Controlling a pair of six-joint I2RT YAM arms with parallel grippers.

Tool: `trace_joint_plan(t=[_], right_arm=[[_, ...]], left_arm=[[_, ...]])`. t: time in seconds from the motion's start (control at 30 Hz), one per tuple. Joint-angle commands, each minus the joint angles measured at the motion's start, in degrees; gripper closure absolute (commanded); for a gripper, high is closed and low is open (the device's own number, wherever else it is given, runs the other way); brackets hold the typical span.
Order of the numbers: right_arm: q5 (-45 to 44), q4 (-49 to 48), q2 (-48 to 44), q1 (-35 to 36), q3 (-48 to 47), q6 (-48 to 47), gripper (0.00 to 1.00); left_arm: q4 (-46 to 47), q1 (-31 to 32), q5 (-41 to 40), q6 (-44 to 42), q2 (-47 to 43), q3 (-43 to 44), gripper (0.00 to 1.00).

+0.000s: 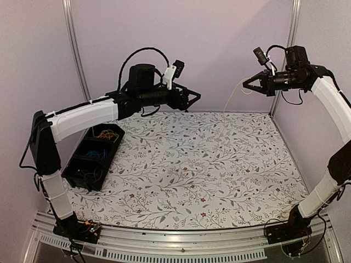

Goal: Untangle the cables

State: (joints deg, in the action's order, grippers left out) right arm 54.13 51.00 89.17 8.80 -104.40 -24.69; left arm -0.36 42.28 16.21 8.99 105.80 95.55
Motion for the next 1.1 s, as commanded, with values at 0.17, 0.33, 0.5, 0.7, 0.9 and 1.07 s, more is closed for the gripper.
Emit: trace_joint_plan(t=[0.17,0.33,0.5,0.7,0.9,1.07], right_arm=[[1.77,-1.86,2.91,2.41,-2.68,3.32,1.00],[1.77,-1.98,3.24,2.54,-2.10,3.51,1.00],[1.60,-1.91,3.53,2.54,-1.77,3.33,1.00],[1.33,-1.38,3.61,2.61,-1.57,3.04,1.00],[1.91,-0.64,3.26,2.56,-1.02,2.37,1.00],[2.03,0.58,2.99,2.64,0.93,1.59,1.00]], left_arm=[[5.05,2.27,-1.59,2.73,2.56,-7.21,0.19],[2.04,3.57,-2.62,3.64,1.86,-12.22,0.22],[3.05,6.96,0.79,-3.09,4.07,-10.49,0.21],[-2.23,9.77,2.62,-8.76,12.17,-3.09,0.29],[-2.74,11.07,2.64,-11.09,19.90,3.64,0.36],[0.54,9.85,4.65,-4.58,24.97,4.78,0.38]])
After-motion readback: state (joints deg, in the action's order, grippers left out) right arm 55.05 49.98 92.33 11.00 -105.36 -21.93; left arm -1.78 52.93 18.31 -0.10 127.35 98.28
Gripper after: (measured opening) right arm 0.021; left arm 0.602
